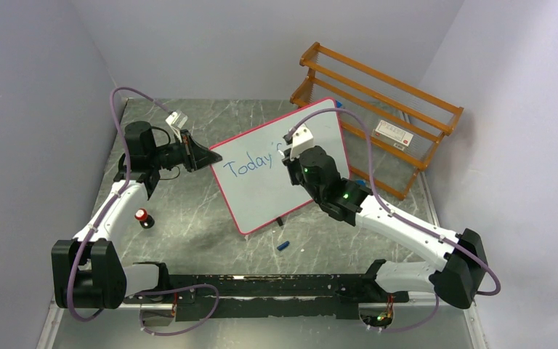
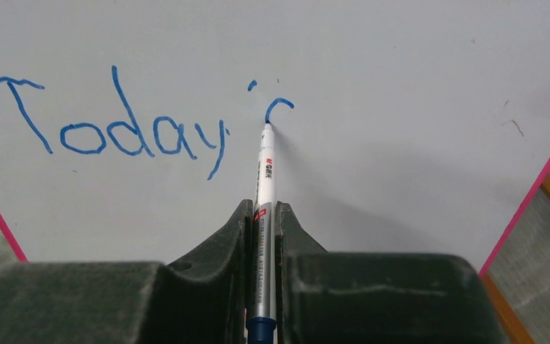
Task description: Write a sentence on the whiteboard
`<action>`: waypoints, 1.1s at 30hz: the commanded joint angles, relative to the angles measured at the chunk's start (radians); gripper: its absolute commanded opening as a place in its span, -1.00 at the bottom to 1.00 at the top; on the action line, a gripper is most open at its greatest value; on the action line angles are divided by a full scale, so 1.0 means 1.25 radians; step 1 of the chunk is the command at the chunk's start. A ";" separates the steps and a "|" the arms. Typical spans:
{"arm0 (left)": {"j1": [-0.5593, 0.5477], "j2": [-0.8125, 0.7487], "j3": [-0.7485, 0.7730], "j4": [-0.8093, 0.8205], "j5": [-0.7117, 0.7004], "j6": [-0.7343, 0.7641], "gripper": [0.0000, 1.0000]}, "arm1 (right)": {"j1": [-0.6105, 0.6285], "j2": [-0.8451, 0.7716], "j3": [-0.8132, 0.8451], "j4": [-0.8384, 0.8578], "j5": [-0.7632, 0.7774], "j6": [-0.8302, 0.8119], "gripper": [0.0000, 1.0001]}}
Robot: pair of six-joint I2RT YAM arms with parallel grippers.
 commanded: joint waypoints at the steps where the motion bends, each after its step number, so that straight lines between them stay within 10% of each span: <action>1: -0.029 0.025 -0.019 -0.079 -0.041 0.111 -0.90 | -0.004 -0.016 -0.021 -0.027 0.009 0.010 -1.00; 33: -0.029 0.025 -0.020 -0.079 -0.049 0.112 -0.90 | -0.001 -0.038 -0.032 0.022 -0.026 0.043 -1.00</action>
